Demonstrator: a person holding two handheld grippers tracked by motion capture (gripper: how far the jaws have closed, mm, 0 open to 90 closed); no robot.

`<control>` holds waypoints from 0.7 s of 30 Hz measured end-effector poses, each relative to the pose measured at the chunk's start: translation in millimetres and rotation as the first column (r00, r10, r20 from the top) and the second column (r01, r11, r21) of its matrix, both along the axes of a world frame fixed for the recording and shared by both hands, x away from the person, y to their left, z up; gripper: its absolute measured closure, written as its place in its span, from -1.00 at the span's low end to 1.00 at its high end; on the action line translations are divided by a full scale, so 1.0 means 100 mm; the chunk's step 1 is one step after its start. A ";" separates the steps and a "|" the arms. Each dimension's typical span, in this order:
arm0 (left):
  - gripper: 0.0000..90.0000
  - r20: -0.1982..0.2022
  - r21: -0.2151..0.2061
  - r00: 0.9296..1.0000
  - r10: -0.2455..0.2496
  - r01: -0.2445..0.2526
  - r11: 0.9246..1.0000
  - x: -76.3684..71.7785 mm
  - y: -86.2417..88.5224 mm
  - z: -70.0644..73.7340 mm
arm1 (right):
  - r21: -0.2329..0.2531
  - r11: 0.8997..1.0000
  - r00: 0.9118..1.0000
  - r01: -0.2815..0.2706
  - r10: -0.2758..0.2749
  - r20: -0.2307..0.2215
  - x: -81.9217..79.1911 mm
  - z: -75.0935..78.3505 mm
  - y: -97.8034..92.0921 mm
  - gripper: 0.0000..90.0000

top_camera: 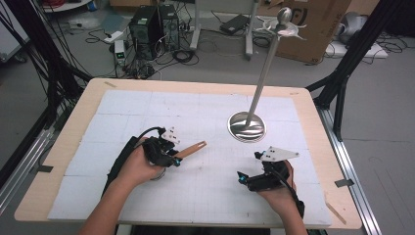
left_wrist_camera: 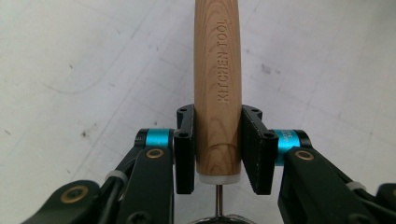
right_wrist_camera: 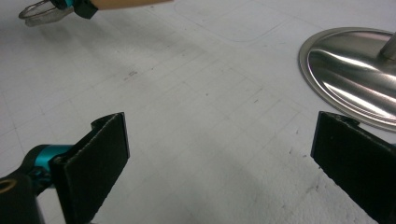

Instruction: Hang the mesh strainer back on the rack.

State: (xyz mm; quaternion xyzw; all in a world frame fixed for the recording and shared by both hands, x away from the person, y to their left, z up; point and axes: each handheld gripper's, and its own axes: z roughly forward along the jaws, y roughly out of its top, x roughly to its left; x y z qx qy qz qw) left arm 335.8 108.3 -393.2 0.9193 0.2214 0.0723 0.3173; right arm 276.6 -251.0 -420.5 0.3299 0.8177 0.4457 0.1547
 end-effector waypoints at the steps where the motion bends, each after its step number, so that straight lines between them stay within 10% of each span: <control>1: 0.53 0.002 -0.013 1.000 -0.002 0.002 1.000 0.00 0.01 0.02 | 0.002 1.000 1.000 0.001 -0.001 -0.001 0.00 0.00 0.00 -0.93; 6: 0.52 0.004 -0.102 1.000 -0.015 0.015 0.995 0.00 0.05 0.09 | 0.001 1.000 1.000 0.000 0.000 0.000 0.00 0.00 0.00 -0.93; 15: 0.53 0.025 -0.296 1.000 0.004 0.003 0.955 0.01 0.12 0.27 | 0.006 1.000 1.000 0.001 -0.001 -0.001 0.00 0.00 0.00 -0.93; 21: 0.52 0.058 -0.345 0.998 0.006 0.014 0.938 0.02 0.09 0.41 | 0.005 1.000 1.000 0.000 0.000 -0.001 0.00 0.01 -0.01 -0.93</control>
